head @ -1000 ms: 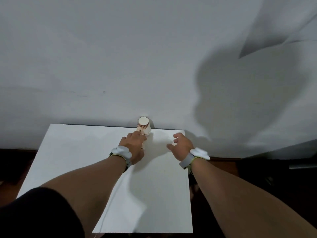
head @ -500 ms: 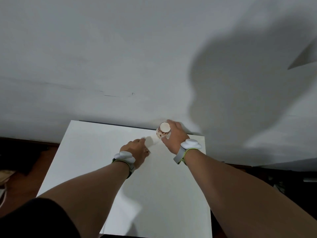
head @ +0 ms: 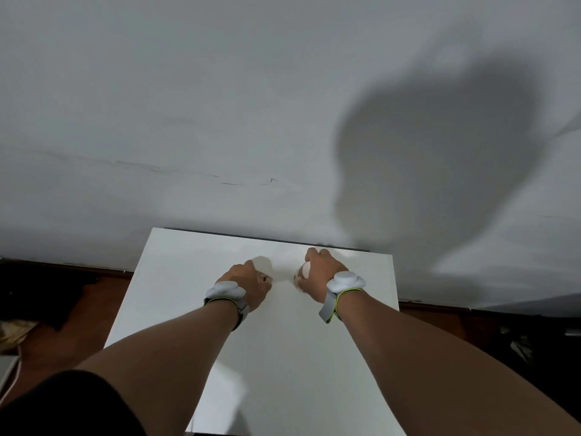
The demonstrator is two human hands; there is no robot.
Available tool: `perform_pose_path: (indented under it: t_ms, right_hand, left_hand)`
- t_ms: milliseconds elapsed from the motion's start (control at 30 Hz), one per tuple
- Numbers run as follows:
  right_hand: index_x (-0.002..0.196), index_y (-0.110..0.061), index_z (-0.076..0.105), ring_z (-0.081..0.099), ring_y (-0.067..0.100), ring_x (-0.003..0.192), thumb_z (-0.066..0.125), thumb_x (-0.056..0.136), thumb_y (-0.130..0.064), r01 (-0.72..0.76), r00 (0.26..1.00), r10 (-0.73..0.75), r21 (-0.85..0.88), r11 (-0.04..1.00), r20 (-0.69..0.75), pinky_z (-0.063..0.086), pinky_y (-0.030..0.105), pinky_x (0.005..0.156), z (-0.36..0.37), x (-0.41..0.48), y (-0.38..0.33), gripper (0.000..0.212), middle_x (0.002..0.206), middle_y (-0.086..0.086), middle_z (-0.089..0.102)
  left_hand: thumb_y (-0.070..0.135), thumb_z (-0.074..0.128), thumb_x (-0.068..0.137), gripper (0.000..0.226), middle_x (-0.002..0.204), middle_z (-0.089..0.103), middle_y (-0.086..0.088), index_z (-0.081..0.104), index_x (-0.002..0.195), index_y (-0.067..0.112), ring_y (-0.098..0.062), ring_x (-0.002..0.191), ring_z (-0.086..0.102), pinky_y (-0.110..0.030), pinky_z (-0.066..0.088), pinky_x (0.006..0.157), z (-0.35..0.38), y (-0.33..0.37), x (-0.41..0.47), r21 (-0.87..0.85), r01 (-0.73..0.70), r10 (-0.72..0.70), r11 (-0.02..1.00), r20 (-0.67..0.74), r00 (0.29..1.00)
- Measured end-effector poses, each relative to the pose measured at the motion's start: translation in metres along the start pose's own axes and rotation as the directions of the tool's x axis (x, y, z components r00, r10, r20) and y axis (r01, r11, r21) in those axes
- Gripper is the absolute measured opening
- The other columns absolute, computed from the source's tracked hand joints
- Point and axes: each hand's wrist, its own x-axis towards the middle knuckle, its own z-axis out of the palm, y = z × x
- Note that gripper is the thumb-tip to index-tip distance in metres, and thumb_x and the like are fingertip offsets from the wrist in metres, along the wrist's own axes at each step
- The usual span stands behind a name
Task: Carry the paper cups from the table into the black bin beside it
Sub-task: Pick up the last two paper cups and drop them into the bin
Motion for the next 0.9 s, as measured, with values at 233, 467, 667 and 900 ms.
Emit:
perform_pose_path:
  t_ms: [233, 467, 667, 900]
  right_hand:
    - [0.104, -0.029, 0.043, 0.056, 0.018, 0.083, 0.072, 0.069, -0.041, -0.074, 0.966, 0.169, 0.418, 0.905, -0.196, 0.042, 0.028, 0.066, 0.025, -0.015, -0.004, 0.047, 0.109, -0.003, 0.054]
    - [0.115, -0.026, 0.035, 0.062, 0.021, 0.087, 0.075, 0.072, -0.036, -0.209, 0.956, 0.284, 0.503, 0.838, -0.076, 0.057, 0.036, 0.072, 0.054, -0.032, 0.007, 0.060, 0.112, 0.002, 0.052]
    - [0.128, -0.017, 0.038, 0.062, 0.028, 0.102, 0.076, 0.072, -0.041, -0.239, 0.961, 0.273, 0.362, 0.901, -0.045, 0.057, 0.043, 0.085, 0.056, -0.036, 0.011, 0.072, 0.120, 0.007, 0.052]
    - [0.126, -0.025, 0.048, 0.059, 0.027, 0.108, 0.065, 0.081, -0.052, -0.073, 0.994, 0.085, 0.154, 0.985, -0.074, 0.054, 0.039, 0.088, 0.032, -0.023, 0.001, 0.055, 0.120, 0.003, 0.052]
  left_hand:
    - [0.069, 0.057, 0.071, 0.041, 0.080, 0.055, 0.014, 0.045, 0.085, 0.032, -0.014, 0.068, 0.061, -0.030, 0.049, 0.065, 0.006, -0.014, -0.001, -0.088, 0.062, -0.064, 0.994, -0.023, 0.998]
    - [0.066, 0.061, 0.072, 0.051, 0.100, 0.067, 0.002, 0.056, 0.105, 0.028, -0.026, 0.083, 0.062, -0.031, 0.048, 0.069, 0.012, -0.019, 0.000, -0.064, 0.050, -0.054, 0.997, -0.064, 0.996]
    - [0.065, 0.062, 0.073, 0.062, 0.113, 0.067, -0.001, 0.056, 0.120, 0.025, -0.026, 0.092, 0.062, -0.035, 0.054, 0.079, 0.014, -0.019, 0.001, -0.084, 0.047, -0.053, 0.995, -0.064, 0.997]
    - [0.058, 0.056, 0.066, 0.042, 0.089, 0.073, 0.005, 0.053, 0.098, 0.031, -0.019, 0.078, 0.073, -0.034, 0.059, 0.073, 0.002, -0.019, 0.001, -0.124, 0.080, -0.076, 0.989, 0.032, 0.997]
